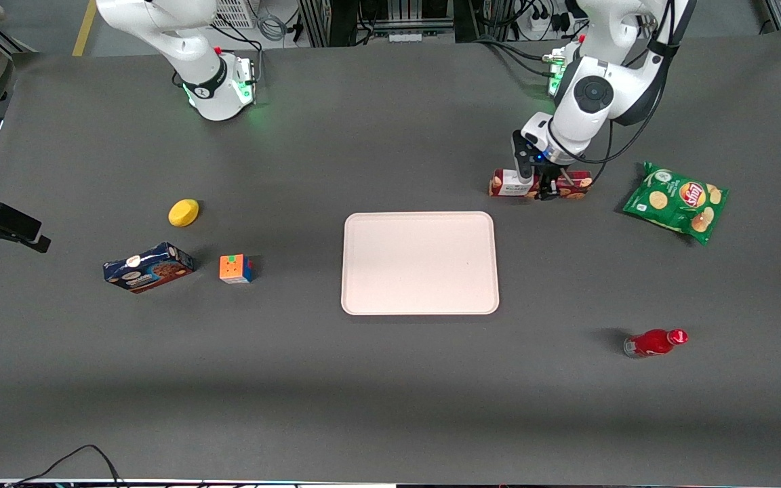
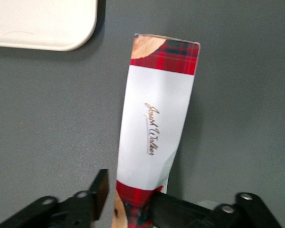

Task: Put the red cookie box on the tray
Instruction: 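Close the left gripper on the cookie box's end, then lift the cookie box upright and carry it over the white tray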

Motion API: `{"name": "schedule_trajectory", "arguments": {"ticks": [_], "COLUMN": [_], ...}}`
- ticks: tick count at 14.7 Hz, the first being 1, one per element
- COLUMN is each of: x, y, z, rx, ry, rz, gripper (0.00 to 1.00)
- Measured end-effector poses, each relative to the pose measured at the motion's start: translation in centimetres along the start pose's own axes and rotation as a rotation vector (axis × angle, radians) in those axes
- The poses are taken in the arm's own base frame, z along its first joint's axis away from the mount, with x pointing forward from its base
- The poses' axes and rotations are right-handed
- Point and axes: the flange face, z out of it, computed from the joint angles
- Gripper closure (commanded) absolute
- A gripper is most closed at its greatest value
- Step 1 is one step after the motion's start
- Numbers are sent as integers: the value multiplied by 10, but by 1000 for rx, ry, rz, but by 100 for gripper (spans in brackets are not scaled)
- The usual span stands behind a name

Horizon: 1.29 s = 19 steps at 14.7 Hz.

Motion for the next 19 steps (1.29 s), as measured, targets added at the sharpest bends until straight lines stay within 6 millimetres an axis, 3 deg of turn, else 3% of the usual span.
{"name": "schedule_trajectory", "arguments": {"ticks": [4, 12, 15, 19], "x": [0, -3, 2, 23], "y": [2, -2, -21, -61], "z": [6, 8, -15, -77], "rx": [-18, -47, -90, -87], "ry": [-2, -1, 3, 51], "rz": [-1, -39, -98, -210], "gripper": [100, 100, 100, 100]}}
